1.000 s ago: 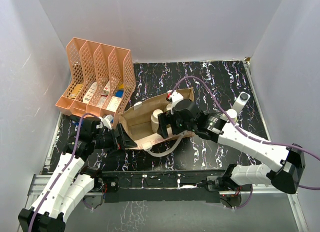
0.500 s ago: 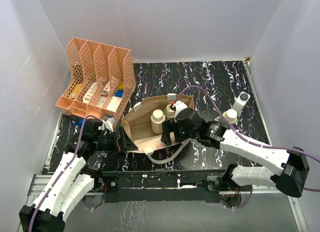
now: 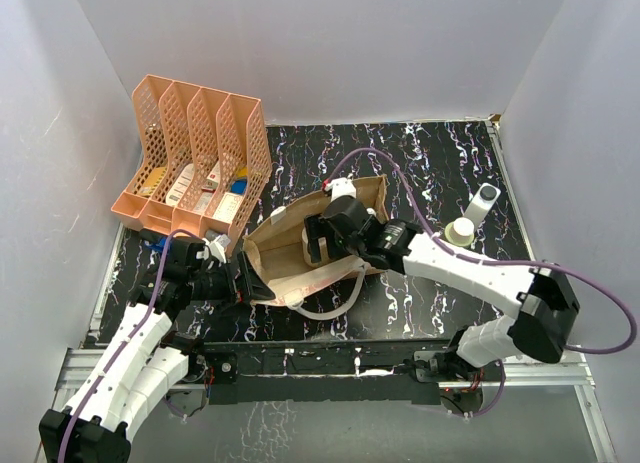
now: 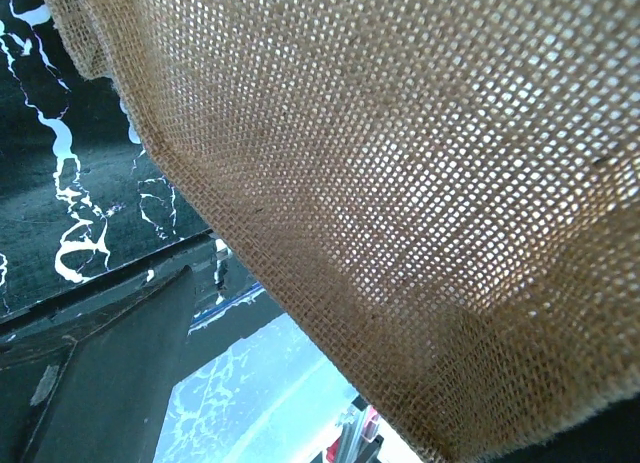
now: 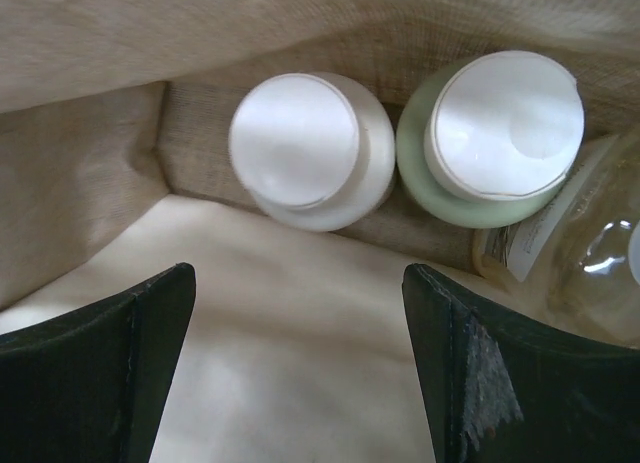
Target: Take the personal care products out of the canvas bag
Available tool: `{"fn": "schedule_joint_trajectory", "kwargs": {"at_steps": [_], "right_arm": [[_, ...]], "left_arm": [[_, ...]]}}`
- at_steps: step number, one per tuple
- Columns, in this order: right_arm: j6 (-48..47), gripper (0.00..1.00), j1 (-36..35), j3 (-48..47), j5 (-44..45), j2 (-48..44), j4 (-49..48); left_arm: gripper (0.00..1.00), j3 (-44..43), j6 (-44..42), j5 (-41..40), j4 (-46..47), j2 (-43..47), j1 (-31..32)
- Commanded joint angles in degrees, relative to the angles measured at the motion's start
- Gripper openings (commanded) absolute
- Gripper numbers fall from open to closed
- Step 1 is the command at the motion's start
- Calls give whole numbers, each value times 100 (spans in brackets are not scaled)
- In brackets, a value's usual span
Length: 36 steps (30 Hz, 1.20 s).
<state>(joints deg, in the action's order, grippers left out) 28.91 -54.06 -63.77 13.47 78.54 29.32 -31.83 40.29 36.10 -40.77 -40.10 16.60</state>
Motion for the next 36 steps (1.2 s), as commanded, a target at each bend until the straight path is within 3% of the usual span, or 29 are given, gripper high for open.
{"fn": "schedule_joint_trajectory", "kwargs": {"at_steps": [1,18,33,36], "right_arm": [[102,87,-59,-260,507,313,-268],[54,83,-86,-320,614,1393,-1145],[491,84,-106,-573,1643,2009,-1275],[479,76,-108,-652,1659,2111,-1283]], "left_arm": [[96,-115,-91,-96,-298,-68,6],[96,-200,-54,-82,-234,-90,4],[96,-217,-68,-109,-232,-77,-3],[96,-261,-90,-136,-271,-79,2]]}}
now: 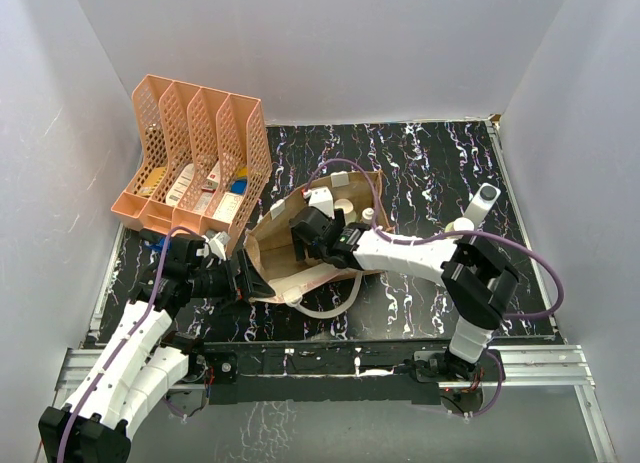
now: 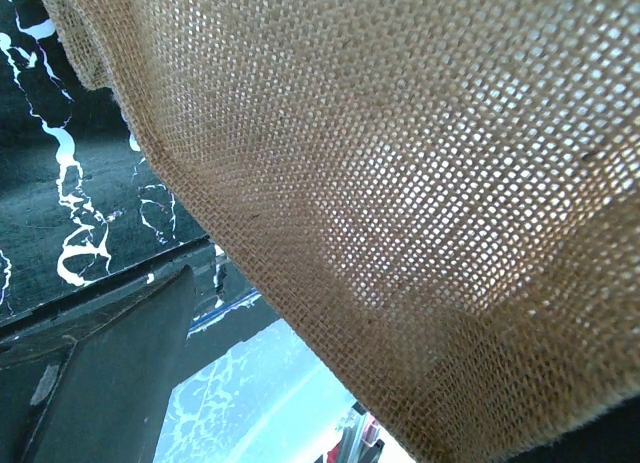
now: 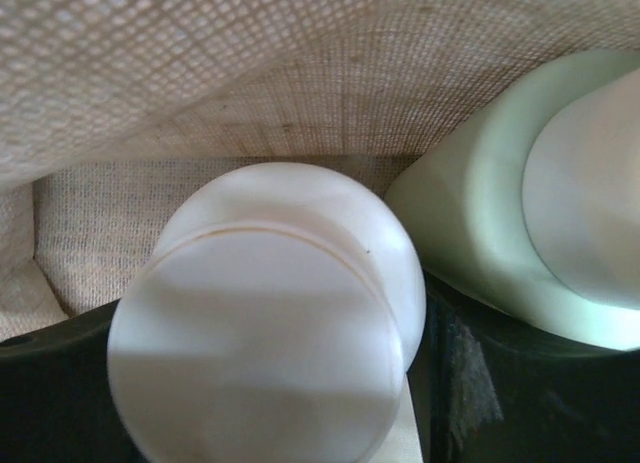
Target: Take the personal care products out of the canvas bag
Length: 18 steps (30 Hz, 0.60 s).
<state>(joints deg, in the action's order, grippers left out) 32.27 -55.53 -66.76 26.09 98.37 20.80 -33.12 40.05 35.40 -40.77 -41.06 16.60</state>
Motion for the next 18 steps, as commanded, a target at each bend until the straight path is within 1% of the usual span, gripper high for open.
{"fn": "schedule_joint_trajectory", "kwargs": {"at_steps": [1,5,11,17,18], "right_arm": [[128,71,23,-378,413,130,-428],[36,57,-32,-486,445,363,-427],[-99,27,-98,-584,430,285,-443],[-247,9,-98,-495,57,-52,-747],[-277,8,-99,-463,-40,-110,-833]], "left_arm": [[96,-137,-68,-79,-279,23,1],[96,-136,-63,-118,-302,72,4],[96,-177,-71,-148,-316,48,5],[96,-230,-96,-200,-357,56,1],[96,-222,-94,-200,-351,63,2]]}}
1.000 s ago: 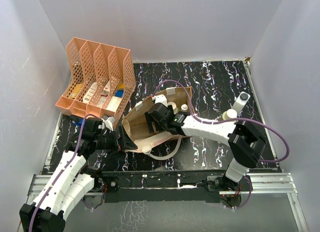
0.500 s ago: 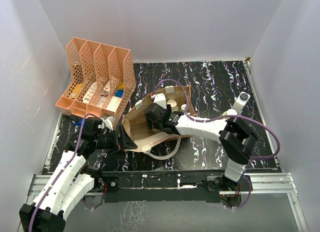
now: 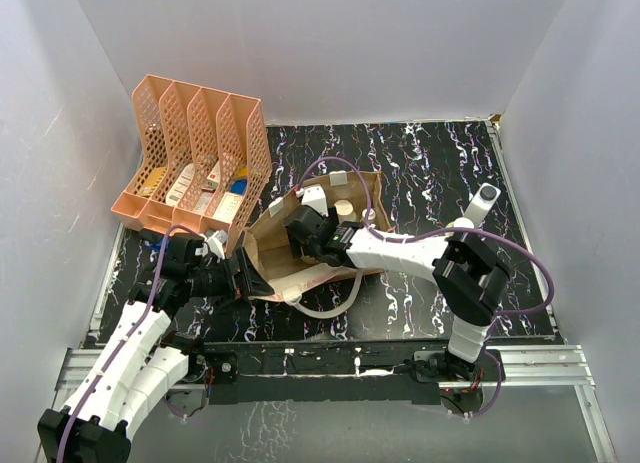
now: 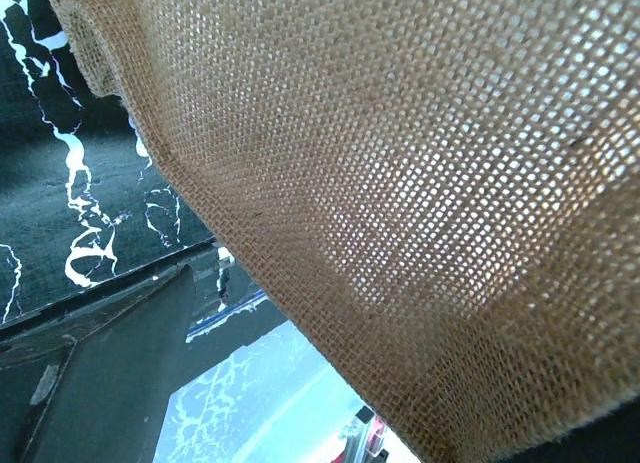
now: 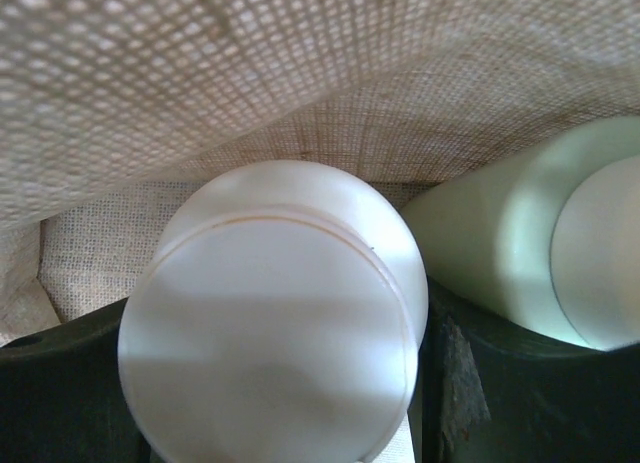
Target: Take the personal care products out of the canvas bag
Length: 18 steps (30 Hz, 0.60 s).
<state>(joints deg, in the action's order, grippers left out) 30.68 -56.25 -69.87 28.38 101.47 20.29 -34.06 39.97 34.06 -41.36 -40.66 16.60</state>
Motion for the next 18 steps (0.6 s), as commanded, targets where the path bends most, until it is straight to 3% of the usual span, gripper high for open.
{"fn": "schedule_joint_trajectory", "kwargs": {"at_steps": [1,9,18], "right_arm": [[-135,8,-26,-124,-364,-485,-869],[-218,8,-26,271,-865,-1166,-1627],[-82,8,-24,458,-1123,-1571,-1827]], "left_arm": [[96,-114,-78,-71,-279,24,3],[96,-143,-94,-67,-284,-15,4],[96,-99,-76,-93,-319,59,1]]}}
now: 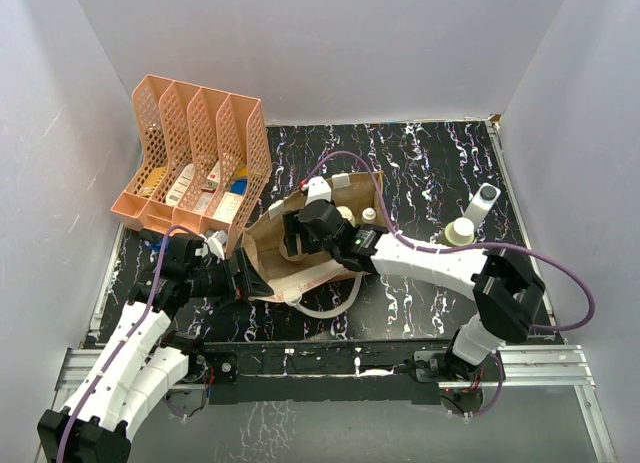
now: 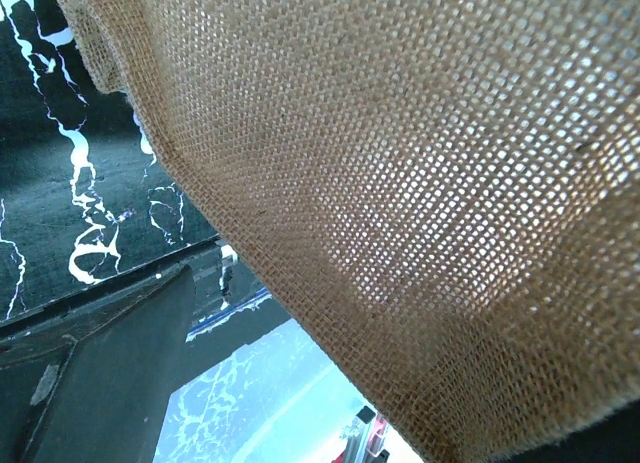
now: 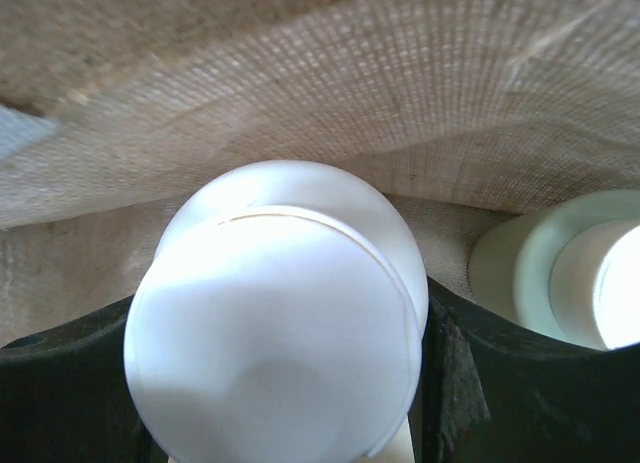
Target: Take the personal care products out of the canvas bag
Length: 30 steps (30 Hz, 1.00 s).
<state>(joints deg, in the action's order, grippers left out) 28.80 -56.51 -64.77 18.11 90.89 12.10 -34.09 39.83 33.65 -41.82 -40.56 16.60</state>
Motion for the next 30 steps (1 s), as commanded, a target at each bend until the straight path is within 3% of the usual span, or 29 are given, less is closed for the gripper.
{"fn": "schedule_joint_trajectory", "kwargs": {"at_steps": [1,9,14,30], "right_arm": [[146,8,9,-39,-144,-579,-1020],[411,8,67,-97,-586,-1398,-997],[342,8,93,-387,-404,-1907,-475],[-274,8,106,-1334,1729,-3795,2546]], "left_arm": [[96,-91,-62,-51,-274,52,1],[96,-159,-88,-95,-283,52,-3],[96,-175,-99,-133,-293,39,0],[96,-293,-116,-258,-253,-46,0]]}}
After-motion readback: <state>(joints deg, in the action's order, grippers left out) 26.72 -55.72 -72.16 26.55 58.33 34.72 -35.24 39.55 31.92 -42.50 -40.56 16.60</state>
